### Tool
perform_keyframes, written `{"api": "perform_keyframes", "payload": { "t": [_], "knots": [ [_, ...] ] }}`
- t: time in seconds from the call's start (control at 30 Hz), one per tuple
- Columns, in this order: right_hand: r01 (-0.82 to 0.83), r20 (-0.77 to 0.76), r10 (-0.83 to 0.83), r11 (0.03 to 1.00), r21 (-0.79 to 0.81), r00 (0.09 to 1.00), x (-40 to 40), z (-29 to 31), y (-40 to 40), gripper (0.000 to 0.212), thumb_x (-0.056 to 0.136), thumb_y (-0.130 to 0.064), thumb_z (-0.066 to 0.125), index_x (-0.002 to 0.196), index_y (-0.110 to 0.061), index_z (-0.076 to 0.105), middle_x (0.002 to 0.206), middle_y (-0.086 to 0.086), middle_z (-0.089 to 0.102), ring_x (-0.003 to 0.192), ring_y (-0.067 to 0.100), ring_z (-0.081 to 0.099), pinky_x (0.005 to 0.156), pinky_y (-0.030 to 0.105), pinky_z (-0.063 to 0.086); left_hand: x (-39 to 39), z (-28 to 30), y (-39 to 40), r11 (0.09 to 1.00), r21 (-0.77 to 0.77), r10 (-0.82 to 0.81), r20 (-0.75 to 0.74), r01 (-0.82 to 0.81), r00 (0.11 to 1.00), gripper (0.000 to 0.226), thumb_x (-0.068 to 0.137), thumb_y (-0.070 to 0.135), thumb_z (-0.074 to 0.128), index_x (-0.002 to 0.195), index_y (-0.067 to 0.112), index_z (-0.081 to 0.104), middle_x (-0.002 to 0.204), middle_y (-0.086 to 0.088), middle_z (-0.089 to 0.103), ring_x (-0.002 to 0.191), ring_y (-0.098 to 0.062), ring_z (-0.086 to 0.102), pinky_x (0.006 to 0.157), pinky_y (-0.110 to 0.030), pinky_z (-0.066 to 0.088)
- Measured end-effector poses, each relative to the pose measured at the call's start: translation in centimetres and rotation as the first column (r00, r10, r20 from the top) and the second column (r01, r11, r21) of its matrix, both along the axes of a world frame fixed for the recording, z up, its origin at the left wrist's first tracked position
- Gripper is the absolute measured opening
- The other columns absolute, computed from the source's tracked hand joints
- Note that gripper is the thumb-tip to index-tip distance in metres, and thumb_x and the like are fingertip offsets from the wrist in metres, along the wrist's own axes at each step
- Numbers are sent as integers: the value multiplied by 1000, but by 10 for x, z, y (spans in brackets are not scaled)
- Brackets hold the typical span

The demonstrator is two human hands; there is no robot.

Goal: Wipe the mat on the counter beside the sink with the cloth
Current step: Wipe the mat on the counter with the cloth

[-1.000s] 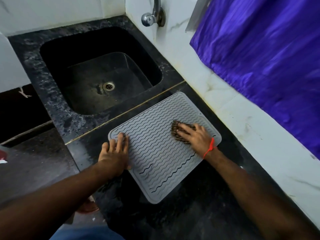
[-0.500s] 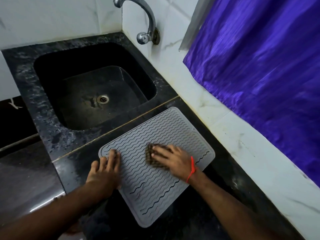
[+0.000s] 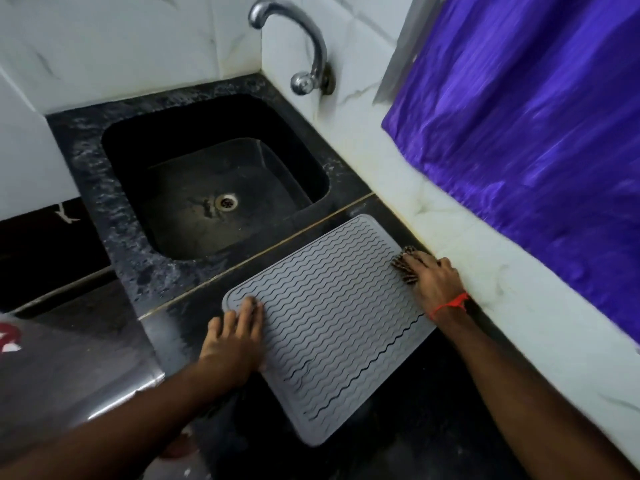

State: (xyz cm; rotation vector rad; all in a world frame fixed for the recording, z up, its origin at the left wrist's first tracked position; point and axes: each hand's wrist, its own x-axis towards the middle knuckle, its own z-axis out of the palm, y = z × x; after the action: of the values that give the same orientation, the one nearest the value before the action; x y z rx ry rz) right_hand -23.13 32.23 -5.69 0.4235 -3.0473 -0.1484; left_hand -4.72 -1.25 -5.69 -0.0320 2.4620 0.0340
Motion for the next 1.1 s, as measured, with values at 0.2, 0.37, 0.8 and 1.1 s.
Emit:
{"api": "perform_keyframes", "payload": {
  "t": [0.2, 0.37, 0.8, 1.1],
  "knots": [
    [-36, 76, 55, 971, -234, 996, 143, -27, -72, 49, 75, -26, 50, 121, -13, 63, 127, 9, 55, 106, 34, 52, 87, 45, 52, 11, -6, -7, 1000, -9, -15, -32, 14, 999, 105, 93, 57, 51, 152, 8, -21, 161, -17, -23, 145, -41, 4, 115, -55, 12],
    [-148, 211, 216, 943, -299, 953, 250, -27, -146, 45, 72, -28, 47, 113, -16, 60, 116, 4, 54, 100, 30, 52, 84, 43, 51, 13, -6, -8, 1000, -14, -4, -42, 3, 999, 105, 92, 59, 51, 153, 9, -18, 162, -14, -19, 144, -39, 7, 114, -53, 14],
    [148, 299, -12, 889, -434, 954, 209, -9, -121, 44, 82, -11, 60, 125, -8, 58, 132, 7, 53, 121, 28, 50, 102, 35, 42, 13, -8, -18, 995, 103, 23, -79, -15, 997, 110, 85, 62, 60, 156, 14, -10, 163, -5, -13, 145, -38, 5, 114, -54, 15],
    [-10, 364, 296, 787, -616, 883, 260, -8, -172, 36, 76, -13, 50, 107, -15, 68, 110, 3, 62, 102, 21, 59, 94, 26, 45, 17, -9, -26, 995, 94, -10, -100, 19, 995, 91, 95, 47, 52, 156, 14, -7, 163, -7, -12, 142, -38, 9, 113, -55, 18]
  ]
}}
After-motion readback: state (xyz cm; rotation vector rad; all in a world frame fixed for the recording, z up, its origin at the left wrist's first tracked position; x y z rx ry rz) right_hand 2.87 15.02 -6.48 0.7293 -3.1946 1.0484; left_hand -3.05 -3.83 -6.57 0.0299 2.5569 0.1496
